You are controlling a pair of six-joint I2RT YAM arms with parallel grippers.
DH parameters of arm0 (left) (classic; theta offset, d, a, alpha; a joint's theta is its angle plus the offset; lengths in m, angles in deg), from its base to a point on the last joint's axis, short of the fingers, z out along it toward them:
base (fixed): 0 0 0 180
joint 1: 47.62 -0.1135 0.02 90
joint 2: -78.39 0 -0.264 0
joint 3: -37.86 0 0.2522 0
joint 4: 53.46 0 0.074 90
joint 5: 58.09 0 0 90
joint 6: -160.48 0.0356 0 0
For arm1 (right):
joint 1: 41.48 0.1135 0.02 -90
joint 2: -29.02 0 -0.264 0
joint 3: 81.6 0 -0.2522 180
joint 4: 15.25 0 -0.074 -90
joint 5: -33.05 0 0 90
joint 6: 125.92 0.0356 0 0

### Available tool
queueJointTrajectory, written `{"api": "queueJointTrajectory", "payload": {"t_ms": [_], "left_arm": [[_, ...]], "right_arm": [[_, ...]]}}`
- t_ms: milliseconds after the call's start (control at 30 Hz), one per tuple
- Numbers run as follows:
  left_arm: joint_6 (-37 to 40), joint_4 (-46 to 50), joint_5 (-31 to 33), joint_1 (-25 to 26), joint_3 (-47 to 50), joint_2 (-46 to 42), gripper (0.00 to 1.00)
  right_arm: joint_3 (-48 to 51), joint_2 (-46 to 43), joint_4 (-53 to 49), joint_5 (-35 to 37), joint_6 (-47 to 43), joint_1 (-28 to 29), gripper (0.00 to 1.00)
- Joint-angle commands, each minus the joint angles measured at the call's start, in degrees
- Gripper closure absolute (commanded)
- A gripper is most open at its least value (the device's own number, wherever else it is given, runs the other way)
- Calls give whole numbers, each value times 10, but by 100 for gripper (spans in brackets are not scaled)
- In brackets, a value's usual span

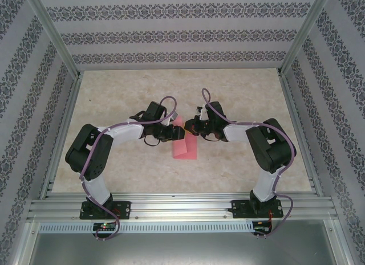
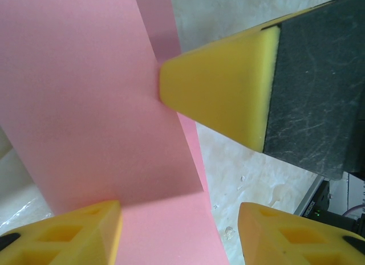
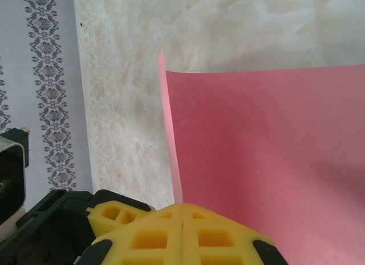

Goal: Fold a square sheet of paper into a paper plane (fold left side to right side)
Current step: First fold in half a square sheet of paper at the center of the table.

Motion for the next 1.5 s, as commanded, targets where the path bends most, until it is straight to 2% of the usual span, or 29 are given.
{"api": "queueJointTrajectory", "payload": {"t_ms": [0, 833, 1133, 1467], "left_arm": [[3, -9, -11, 10, -15, -1, 43], [9, 30, 29, 7, -23, -30, 39], [-15, 42, 90, -10, -4, -59, 34], [-55, 23, 61, -10, -19, -2, 34]], "right_arm": [[-10, -3, -10, 10, -22, -1, 100], [-2, -14, -18, 16, -35, -7, 100], [13, -34, -30, 27, -43, -15, 100], [51, -63, -52, 44, -52, -34, 100]]}}
